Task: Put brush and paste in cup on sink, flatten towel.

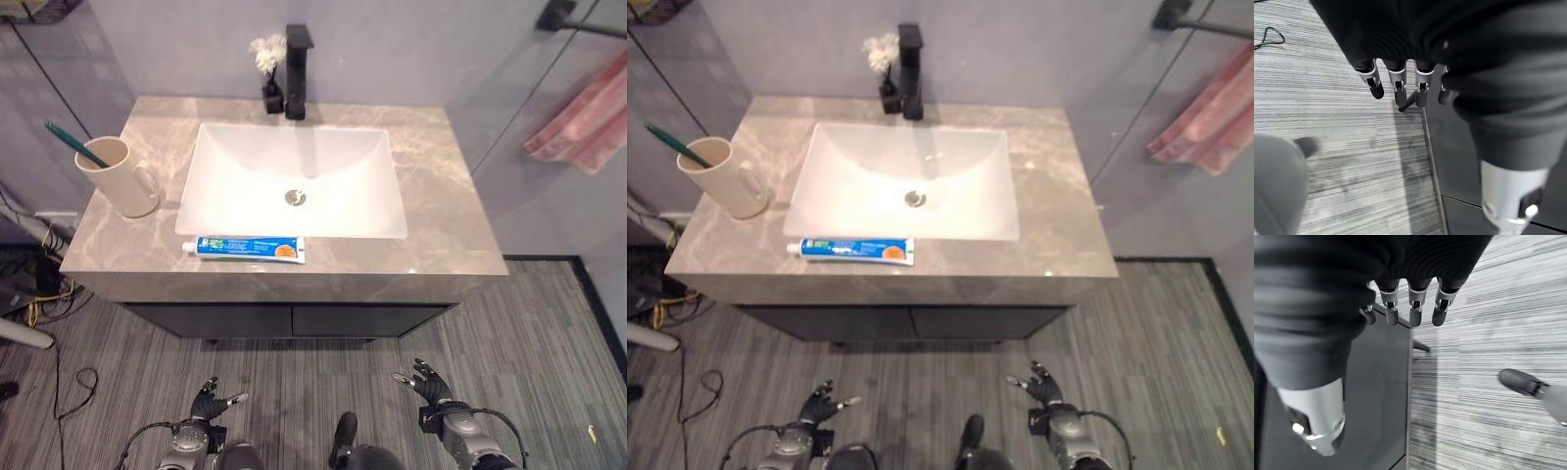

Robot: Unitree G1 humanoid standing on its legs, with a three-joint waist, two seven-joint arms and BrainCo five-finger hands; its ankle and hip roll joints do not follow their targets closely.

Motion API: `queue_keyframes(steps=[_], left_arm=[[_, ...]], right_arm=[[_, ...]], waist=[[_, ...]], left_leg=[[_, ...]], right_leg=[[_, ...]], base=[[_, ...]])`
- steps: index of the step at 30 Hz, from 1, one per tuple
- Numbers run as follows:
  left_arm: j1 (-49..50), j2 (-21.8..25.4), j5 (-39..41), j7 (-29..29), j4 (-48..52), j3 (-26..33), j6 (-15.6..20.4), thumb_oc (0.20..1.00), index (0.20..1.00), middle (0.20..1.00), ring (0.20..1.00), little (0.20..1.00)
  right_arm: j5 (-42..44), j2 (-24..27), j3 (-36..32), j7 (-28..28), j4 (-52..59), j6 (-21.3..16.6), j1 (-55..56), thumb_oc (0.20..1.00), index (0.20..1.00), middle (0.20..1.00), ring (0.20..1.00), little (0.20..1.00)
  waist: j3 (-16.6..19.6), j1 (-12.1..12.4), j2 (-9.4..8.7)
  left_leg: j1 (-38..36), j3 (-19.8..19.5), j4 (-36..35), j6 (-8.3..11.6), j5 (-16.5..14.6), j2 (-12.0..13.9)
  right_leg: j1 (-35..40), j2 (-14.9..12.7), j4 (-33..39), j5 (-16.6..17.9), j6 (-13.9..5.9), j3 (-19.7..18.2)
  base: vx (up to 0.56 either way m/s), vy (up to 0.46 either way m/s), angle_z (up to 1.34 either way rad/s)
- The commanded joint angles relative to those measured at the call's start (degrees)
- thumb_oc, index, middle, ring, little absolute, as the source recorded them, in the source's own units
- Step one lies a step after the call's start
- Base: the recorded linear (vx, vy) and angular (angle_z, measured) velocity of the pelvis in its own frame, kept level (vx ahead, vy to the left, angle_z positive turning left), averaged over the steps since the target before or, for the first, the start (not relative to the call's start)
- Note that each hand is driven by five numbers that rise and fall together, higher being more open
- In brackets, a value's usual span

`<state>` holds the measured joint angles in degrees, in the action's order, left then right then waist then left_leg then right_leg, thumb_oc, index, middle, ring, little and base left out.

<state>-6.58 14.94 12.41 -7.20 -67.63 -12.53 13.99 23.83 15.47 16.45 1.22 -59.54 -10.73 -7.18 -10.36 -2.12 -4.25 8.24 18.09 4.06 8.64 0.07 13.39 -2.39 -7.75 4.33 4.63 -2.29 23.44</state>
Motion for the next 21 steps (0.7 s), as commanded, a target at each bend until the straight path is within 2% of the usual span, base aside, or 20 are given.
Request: queue_keyframes(steps=[1,2,5,7,9,10,12,14,15,16,18,19,21], left_arm=[[-0.42,1.48,-0.95,-1.03,0.49,-1.08,1.50,1.000,1.000,1.000,1.000,1.000],[-0.43,1.48,-0.95,-1.03,0.49,-1.08,1.50,1.000,1.000,1.000,1.000,1.000],[0.57,1.87,-2.17,-0.92,0.34,-1.73,1.60,1.000,1.000,1.000,1.000,1.000],[0.79,1.99,-2.40,-0.92,0.64,-1.86,1.53,1.000,1.000,1.000,1.000,1.000],[1.19,2.46,-3.22,-1.13,2.23,-2.49,1.61,1.000,1.000,1.000,1.000,1.000],[1.69,2.98,-4.76,-1.12,3.45,-3.25,1.70,1.000,1.000,1.000,1.000,1.000],[2.54,3.89,-6.22,-0.65,5.60,-4.31,1.80,1.000,1.000,1.000,1.000,1.000],[4.05,5.35,-8.74,-0.41,7.87,-5.12,2.11,1.000,1.000,1.000,1.000,1.000],[4.74,6.76,-12.22,-1.11,9.20,-5.88,2.49,1.000,1.000,1.000,1.000,1.000],[4.75,6.80,-12.33,-1.19,9.31,-5.88,2.46,1.000,1.000,1.000,1.000,1.000],[4.97,8.32,-14.36,-1.47,10.98,-6.44,2.77,1.000,1.000,1.000,1.000,1.000],[5.26,8.94,-15.21,-1.39,12.46,-7.04,3.05,1.000,1.000,1.000,1.000,1.000],[6.15,10.23,-16.37,-0.97,15.59,-7.82,4.00,1.000,1.000,1.000,1.000,1.000]], right_arm=[[-1.65,-0.03,-0.10,0.36,0.46,-1.35,-0.23,1.000,1.000,1.000,1.000,1.000],[-1.65,-0.03,-0.10,0.36,0.46,-1.35,-0.23,1.000,1.000,1.000,1.000,1.000],[-1.45,-0.89,-1.09,0.41,0.12,-0.96,-0.95,1.000,1.000,1.000,1.000,1.000],[-1.94,-0.90,-1.13,0.61,0.20,-0.93,-1.24,1.000,1.000,1.000,1.000,1.000],[-2.48,-1.18,-0.86,1.08,1.01,-0.99,-2.22,1.000,1.000,1.000,1.000,1.000],[-3.20,-1.28,-0.47,1.23,1.98,-1.09,-3.23,1.000,1.000,1.000,1.000,1.000],[-5.57,-0.74,0.79,1.36,2.93,-1.06,-4.28,1.000,1.000,1.000,1.000,1.000],[-7.60,-0.18,1.78,1.80,3.46,-1.15,-5.80,1.000,1.000,1.000,1.000,1.000],[-9.10,0.36,2.13,2.69,2.83,-1.33,-7.42,1.000,1.000,1.000,1.000,1.000],[-9.17,0.28,2.06,2.74,2.73,-1.38,-7.52,1.000,1.000,1.000,1.000,1.000],[-9.74,0.13,2.36,3.27,2.18,-1.82,-8.17,1.000,1.000,1.000,1.000,1.000],[-9.98,0.47,2.34,3.66,1.84,-2.02,-8.31,1.000,1.000,1.000,1.000,1.000],[-10.64,0.91,2.26,3.80,0.45,-1.96,-8.57,1.000,1.000,1.000,1.000,1.000]], waist=[[0.87,1.29,1.48],[0.85,1.30,1.48],[1.03,1.19,1.63],[1.09,1.29,1.62],[0.82,1.71,1.80],[0.36,2.03,2.24],[-0.11,2.38,2.84],[-0.06,2.94,2.92],[0.62,4.33,2.41],[0.46,4.25,2.30],[0.41,4.99,1.49],[0.46,5.26,1.44],[0.73,6.05,1.23]], left_leg=[[-0.79,-3.75,-1.97,-1.35,5.49,-1.54],[-0.80,-3.74,-1.96,-1.35,5.48,-1.54],[-2.53,-3.52,-0.79,-3.27,2.83,-4.19],[-2.81,-3.26,-0.35,-3.95,2.04,-4.98],[-3.31,-2.96,0.20,-5.60,0.54,-6.52],[-4.22,-2.53,-0.24,-6.81,0.19,-7.56],[-5.42,-3.14,-1.83,-7.42,0.55,-7.90],[-6.37,-3.18,-3.62,-7.40,0.80,-8.45],[-7.06,-3.46,-5.24,-6.31,0.29,-8.47],[-6.61,-3.16,-5.13,-6.59,1.12,-8.48],[-6.09,-3.98,-5.07,-6.36,1.51,-8.51],[-5.89,-4.60,-5.65,-5.99,2.06,-8.20],[-5.72,-4.86,-6.61,-5.51,2.80,-8.07]], right_leg=[[0.45,-3.52,-7.95,-2.74,-6.92,-2.17],[0.45,-3.54,-7.97,-2.76,-6.92,-2.18],[0.30,-6.43,-11.27,-1.61,-7.87,-4.20],[0.15,-7.23,-12.31,-1.23,-8.23,-4.69],[-1.09,-9.16,-16.32,0.17,-9.06,-5.15],[-2.52,-10.56,-20.41,2.59,-9.98,-4.86],[-3.64,-10.39,-23.63,3.54,-9.87,-4.59],[-3.85,-10.21,-21.22,4.01,-9.85,-3.10],[-2.74,-11.48,-13.64,5.12,-11.22,-0.82],[-2.58,-11.42,-12.68,6.10,-10.57,-0.11],[-2.02,-10.78,-11.57,8.37,-11.58,-1.90],[-1.24,-9.26,-9.69,6.98,-11.27,-3.31],[-0.54,-8.81,-7.97,7.20,-11.21,-2.38]], base=[[0.17,0.182,-0.10],[0.13,0.174,-0.19],[0.13,0.243,-0.03],[0.09,0.209,-0.13],[0.10,0.324,-0.21],[0.09,0.323,-0.13],[0.07,0.208,-0.03],[0.09,0.029,0.03],[0.03,-0.084,-0.03],[0.02,-0.127,-0.07],[-0.03,-0.111,0.18],[0.01,-0.082,0.20],[0.02,-0.095,0.13]])
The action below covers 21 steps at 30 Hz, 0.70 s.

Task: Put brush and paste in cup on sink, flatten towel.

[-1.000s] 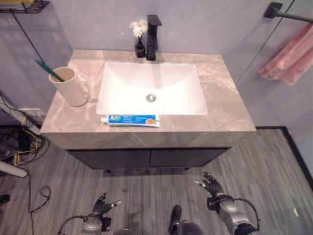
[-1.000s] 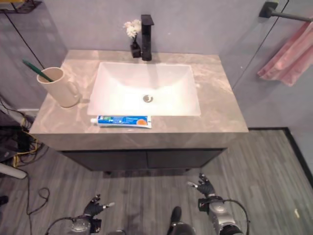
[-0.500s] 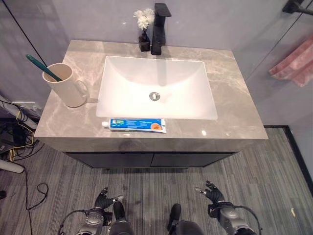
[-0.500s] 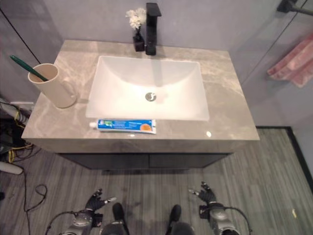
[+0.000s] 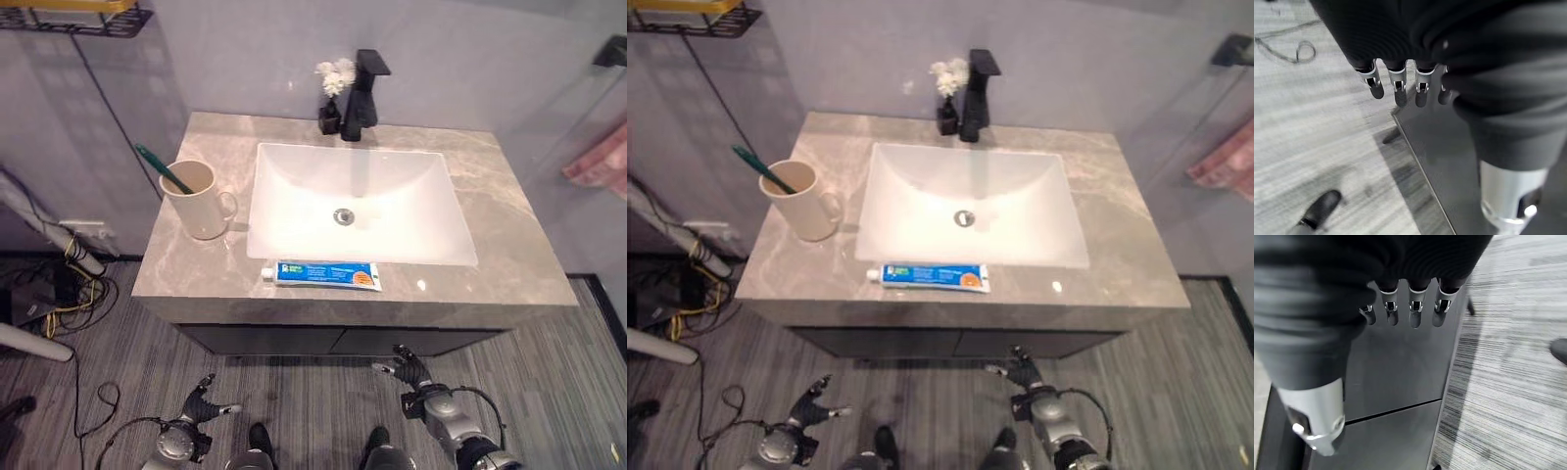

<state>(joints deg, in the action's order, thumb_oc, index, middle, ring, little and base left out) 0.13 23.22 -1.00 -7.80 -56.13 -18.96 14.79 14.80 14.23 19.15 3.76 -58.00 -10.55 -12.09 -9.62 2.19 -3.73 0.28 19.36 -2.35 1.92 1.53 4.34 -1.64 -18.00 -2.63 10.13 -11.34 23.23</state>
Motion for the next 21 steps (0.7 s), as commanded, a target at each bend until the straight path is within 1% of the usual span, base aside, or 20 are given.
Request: queue_keyframes(steps=[1,2,6,7,8,9,10,11,12,13,15,16,17,18,19,20,21], left_arm=[[0.57,3.86,-4.34,0.09,8.00,-1.96,3.50,1.000,1.000,1.000,1.000,1.000],[0.67,3.94,-4.32,0.12,8.14,-1.95,3.43,1.000,1.000,1.000,1.000,1.000],[5.82,11.42,-5.75,2.75,21.89,-1.96,6.01,1.000,1.000,1.000,1.000,1.000],[7.91,15.71,-6.40,3.32,28.66,-1.46,8.18,1.000,1.000,1.000,1.000,1.000],[9.11,17.35,-6.49,3.58,30.89,-1.17,8.77,1.000,1.000,1.000,1.000,1.000],[9.60,19.53,-7.10,3.28,34.02,-0.99,9.97,1.000,1.000,1.000,1.000,1.000],[10.69,22.50,-7.52,3.38,39.22,-0.57,10.96,1.000,1.000,1.000,1.000,1.000],[11.20,24.37,-8.34,2.95,41.57,-0.43,11.74,1.000,1.000,1.000,1.000,1.000],[11.53,31.04,-12.70,1.12,50.27,-0.92,14.24,1.000,1.000,1.000,1.000,1.000],[11.93,31.27,-12.57,1.28,50.66,-0.58,14.09,1.000,1.000,1.000,1.000,1.000],[14.39,35.11,-10.93,0.80,57.34,1.86,15.05,1.000,1.000,1.000,1.000,1.000],[15.68,36.77,-11.00,0.55,59.77,2.93,15.48,1.000,1.000,1.000,1.000,1.000],[16.49,39.48,-11.72,-0.41,63.30,4.77,16.03,1.000,1.000,1.000,1.000,1.000],[17.18,40.94,-11.77,-1.80,65.41,6.55,16.46,1.000,1.000,1.000,1.000,1.000],[17.79,41.11,-10.96,-4.15,67.34,8.95,16.48,1.000,1.000,1.000,1.000,1.000],[18.08,41.13,-10.94,-4.12,67.49,9.21,16.44,1.000,1.000,1.000,1.000,1.000],[18.51,41.11,-10.56,-5.50,68.83,10.97,16.86,1.000,1.000,1.000,1.000,1.000]], right_arm=[[-1.72,2.91,-0.88,1.26,-2.57,-2.12,-3.41,1.000,1.000,1.000,1.000,1.000],[-1.73,2.87,-0.89,1.25,-2.59,-2.13,-3.38,1.000,1.000,1.000,1.000,1.000],[-2.75,4.65,-3.68,1.71,-7.77,-2.39,-1.97,1.000,1.000,1.000,1.000,1.000],[-3.19,5.26,-4.84,1.83,-9.42,-2.53,-0.95,1.000,1.000,1.000,1.000,1.000],[-3.40,5.37,-5.19,1.81,-9.98,-2.69,-0.38,1.000,1.000,1.000,1.000,1.000],[-3.89,5.72,-5.52,2.14,-10.70,-2.79,-0.01,1.000,1.000,1.000,1.000,1.000],[-4.46,5.92,-5.85,2.63,-10.86,-3.08,0.83,1.000,1.000,1.000,1.000,1.000],[-5.11,6.12,-5.95,3.05,-11.32,-3.22,1.34,1.000,1.000,1.000,1.000,1.000],[-7.86,6.74,-6.22,4.78,-12.97,-3.12,2.03,1.000,1.000,1.000,1.000,1.000],[-7.93,6.57,-6.18,4.82,-13.00,-3.15,2.05,1.000,1.000,1.000,1.000,1.000],[-10.44,6.60,-6.23,5.56,-14.61,-2.36,3.47,1.000,1.000,1.000,1.000,1.000],[-11.75,6.56,-6.16,6.20,-15.39,-2.05,4.08,1.000,1.000,1.000,1.000,1.000],[-13.33,6.65,-5.98,6.54,-16.28,-1.58,4.59,1.000,1.000,1.000,1.000,1.000],[-14.43,6.47,-5.78,6.97,-16.66,-1.41,5.17,1.000,1.000,1.000,1.000,1.000],[-13.94,6.13,-6.35,7.29,-16.38,-1.15,6.08,1.000,1.000,1.000,1.000,1.000],[-13.94,6.09,-6.27,7.30,-16.36,-1.13,6.08,1.000,1.000,1.000,1.000,1.000],[-13.71,5.82,-6.68,7.30,-16.56,-0.80,6.69,1.000,1.000,1.000,1.000,1.000]], waist=[[0.62,2.76,0.69],[0.65,2.69,0.68],[0.71,4.54,0.90],[0.38,5.50,1.38],[0.33,5.70,1.50],[0.14,6.17,1.81],[0.09,6.54,2.09],[0.06,6.75,2.38],[-0.01,7.29,3.21],[0.06,7.20,3.09],[0.15,7.75,3.89],[0.38,7.64,4.07],[0.58,7.75,4.39],[0.87,7.73,4.66],[1.10,7.65,5.02],[1.11,7.56,4.98],[1.21,7.44,5.10]], left_leg=[[2.53,-6.47,-1.15,1.84,2.24,1.45],[2.51,-6.55,-1.21,1.87,2.28,1.47],[3.59,-8.27,-1.68,3.07,3.55,2.46],[3.73,-9.07,-1.72,3.53,3.68,2.91],[4.01,-9.56,-1.73,3.74,3.90,2.96],[4.31,-9.97,-1.79,4.03,4.17,3.02],[4.71,-10.59,-1.85,4.23,4.41,3.08],[5.18,-11.07,-1.85,4.37,4.65,3.06],[5.81,-11.78,-1.89,4.69,4.92,3.20],[5.84,-11.84,-1.89,4.70,4.93,3.21],[6.12,-12.39,-1.92,4.85,5.10,3.11],[6.13,-12.59,-1.97,4.89,5.13,3.00],[6.20,-12.71,-2.02,4.99,5.23,2.97],[6.23,-12.78,-2.12,5.07,5.30,2.87],[6.21,-12.83,-2.31,5.21,5.53,2.86],[6.21,-12.84,-2.32,5.22,5.53,2.86],[6.18,-12.82,-2.43,5.25,5.60,2.85]], right_leg=[[-0.07,1.69,0.50,1.37,-2.26,-0.44],[0.02,1.73,0.60,1.40,-2.25,-0.33],[1.77,2.59,2.66,-0.24,-2.16,2.78],[2.71,3.05,2.85,-1.54,-2.10,4.11],[2.98,3.27,3.09,-2.05,-2.02,4.65],[3.21,3.36,3.27,-2.37,-2.00,5.29],[3.44,3.53,3.43,-2.72,-2.01,5.98],[3.38,3.55,3.41,-2.88,-2.03,6.44],[3.55,3.61,3.63,-3.43,-2.11,7.26],[3.56,3.63,3.65,-3.44,-2.10,7.31],[4.01,3.69,4.02,-3.57,-2.15,7.96],[4.18,3.69,4.12,-3.49,-2.20,8.27],[4.38,3.71,4.25,-3.51,-2.33,8.69],[4.53,3.70,4.36,-3.56,-2.35,8.85],[4.69,3.64,4.57,-3.51,-2.38,9.02],[4.70,3.65,4.58,-3.51,-2.38,9.03],[4.83,3.59,4.73,-3.38,-2.41,9.08]], base=[[0.03,-0.111,0.14],[0.03,-0.106,0.08],[0.02,-0.103,0.21],[0.03,-0.122,0.36],[0.03,-0.125,0.36],[0.00,-0.085,0.34],[-0.02,-0.077,0.25],[-0.02,-0.088,0.39],[-0.02,-0.061,0.40],[0.00,-0.064,0.40],[0.01,-0.028,0.21],[0.02,-0.020,0.16],[0.03,-0.012,0.18],[0.03,-0.010,0.18],[0.02,-0.002,0.19],[0.01,-0.007,0.11],[0.01,-0.003,0.06]])
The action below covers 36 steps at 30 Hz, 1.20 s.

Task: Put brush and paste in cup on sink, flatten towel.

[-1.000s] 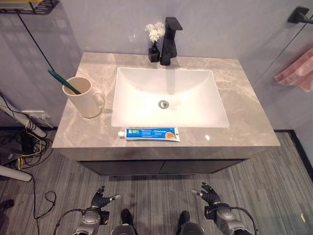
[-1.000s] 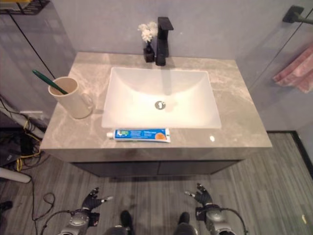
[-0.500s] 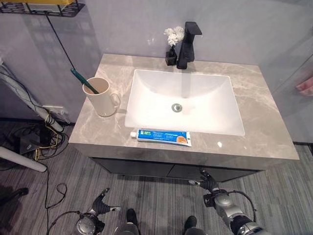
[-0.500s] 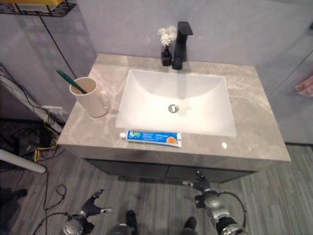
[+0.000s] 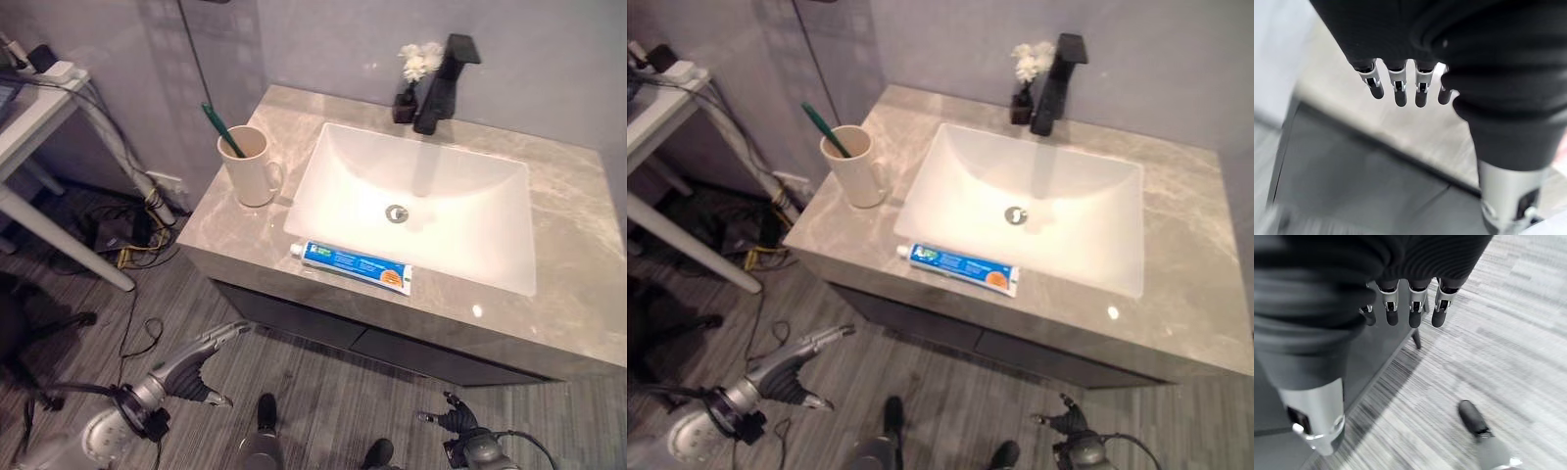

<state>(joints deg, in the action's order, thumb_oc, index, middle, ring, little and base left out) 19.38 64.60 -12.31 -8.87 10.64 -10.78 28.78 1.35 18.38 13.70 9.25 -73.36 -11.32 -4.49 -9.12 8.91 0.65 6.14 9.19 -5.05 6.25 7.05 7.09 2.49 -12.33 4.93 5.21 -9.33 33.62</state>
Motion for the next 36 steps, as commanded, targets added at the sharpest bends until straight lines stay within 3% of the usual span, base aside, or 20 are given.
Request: queue_keyframes(steps=[1,4,6,11,22,36], left_arm=[[-0.23,-0.93,1.99,-5.01,2.84,4.42,2.48,1.000,1.000,1.000,1.000,1.000],[-0.82,-4.55,6.45,-6.47,4.03,9.39,1.36,1.000,1.000,1.000,1.000,1.000],[-2.32,-6.05,4.77,-8.34,4.58,12.37,0.10,1.000,1.000,1.000,1.000,1.000],[-5.23,-11.47,6.44,-7.42,8.18,15.02,-0.28,1.000,1.000,1.000,1.000,1.000],[-14.33,-15.62,12.32,0.64,-0.99,8.73,-3.78,1.000,1.000,1.000,1.000,1.000],[-15.44,-18.17,18.46,7.25,-11.30,7.14,-6.61,1.000,1.000,1.000,1.000,1.000]], right_arm=[[0.09,1.44,-1.42,1.63,-1.16,0.35,-0.35,1.000,1.000,1.000,1.000,1.000],[0.58,0.69,-2.01,1.28,-0.67,1.23,1.02,1.000,1.000,1.000,1.000,1.000],[1.00,0.36,-2.28,1.16,-0.23,1.63,1.18,1.000,1.000,1.000,1.000,1.000],[1.00,0.21,-2.83,0.51,0.50,2.19,2.17,1.000,1.000,1.000,1.000,1.000],[3.51,1.83,-4.98,-1.16,3.01,2.38,1.66,1.000,1.000,1.000,1.000,1.000],[2.67,2.65,-6.29,-1.85,2.43,2.90,1.54,1.000,1.000,1.000,1.000,1.000]], waist=[[0.93,0.54,0.81],[1.26,-0.03,0.96],[1.27,-0.29,1.07],[1.80,-1.73,1.23],[1.84,-8.04,2.57],[1.78,-10.75,2.91]], left_leg=[[0.27,-2.57,0.18,0.96,0.15,0.12],[-0.04,-2.01,0.05,1.10,0.09,0.27],[-0.01,-1.80,0.05,1.11,-0.05,0.26],[-0.50,-0.77,0.05,1.04,-0.56,0.41],[-2.73,3.92,0.05,0.58,-2.05,0.32],[-3.27,6.80,0.05,0.28,-2.62,0.39]], right_leg=[[0.72,-2.11,-2.63,1.61,-4.45,-1.26],[0.70,-2.08,-1.88,1.89,-4.48,-1.83],[0.37,-2.12,-1.64,1.91,-4.45,-2.50],[-0.38,-2.18,-1.66,1.86,-4.20,-4.21],[-2.29,-2.44,-0.60,3.45,-4.23,-9.78],[-4.56,-2.45,-0.08,4.69,-4.31,-13.29]], base=[[0.00,0.000,0.00],[0.00,0.000,0.00],[0.00,0.000,-0.05],[0.02,0.019,-0.08],[0.02,0.038,-0.25],[0.01,0.016,-0.16]])
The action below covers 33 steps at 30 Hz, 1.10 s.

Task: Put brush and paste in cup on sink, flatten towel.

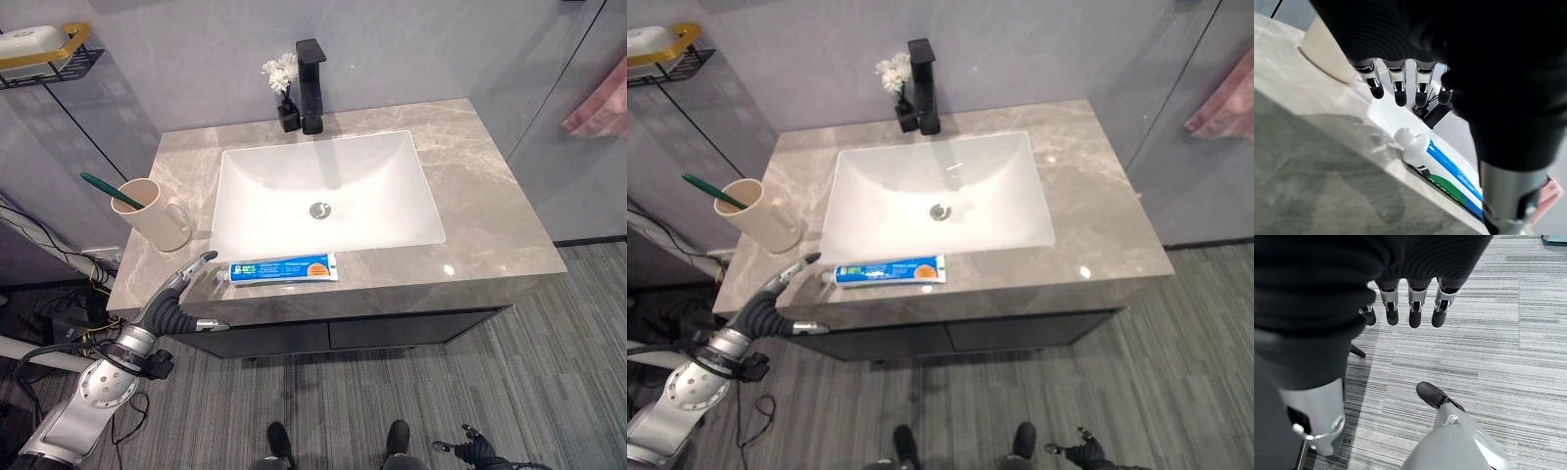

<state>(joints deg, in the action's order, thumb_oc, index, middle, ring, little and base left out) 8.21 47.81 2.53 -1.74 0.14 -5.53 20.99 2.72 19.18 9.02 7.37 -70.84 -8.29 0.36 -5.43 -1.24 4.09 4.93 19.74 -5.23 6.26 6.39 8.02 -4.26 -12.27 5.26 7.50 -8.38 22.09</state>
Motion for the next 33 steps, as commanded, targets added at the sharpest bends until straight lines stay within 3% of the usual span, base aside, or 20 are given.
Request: queue_keyframes(steps=[1,17,33], left_arm=[[-4.61,-1.72,4.29,0.43,-1.59,1.87,0.82,1.000,1.000,1.000,1.000,1.000],[-8.12,-4.38,13.25,3.59,-5.24,0.40,-1.02,1.000,1.000,1.000,1.000,1.000],[-14.58,-2.85,10.25,2.76,-9.00,-3.63,-1.63,1.000,1.000,1.000,1.000,1.000]], right_arm=[[1.29,1.79,-1.43,-0.08,0.25,-0.13,-3.51,1.000,1.000,1.000,1.000,1.000],[-0.05,2.00,-0.04,-0.67,0.91,0.32,-3.99,1.000,1.000,1.000,1.000,1.000],[0.35,1.41,0.92,-1.34,1.01,0.21,-3.51,1.000,1.000,1.000,1.000,1.000]], waist=[[-2.11,-0.74,-0.55],[-2.65,-1.67,-0.83],[-2.21,-3.25,-1.37]], left_leg=[[-1.94,-3.64,0.23,0.26,-1.90,-0.49],[-2.15,-3.57,0.23,0.30,-1.82,0.07],[-3.67,-1.81,0.23,0.58,-2.23,0.86]], right_leg=[[1.96,-2.43,-0.46,2.40,-5.20,-1.90],[1.94,-1.62,-0.88,1.69,-4.67,-1.75],[1.84,-0.49,-0.98,0.69,-4.25,-3.35]], base=[[0.01,0.000,-0.04],[0.02,-0.003,-0.03],[0.02,-0.003,-0.01]])
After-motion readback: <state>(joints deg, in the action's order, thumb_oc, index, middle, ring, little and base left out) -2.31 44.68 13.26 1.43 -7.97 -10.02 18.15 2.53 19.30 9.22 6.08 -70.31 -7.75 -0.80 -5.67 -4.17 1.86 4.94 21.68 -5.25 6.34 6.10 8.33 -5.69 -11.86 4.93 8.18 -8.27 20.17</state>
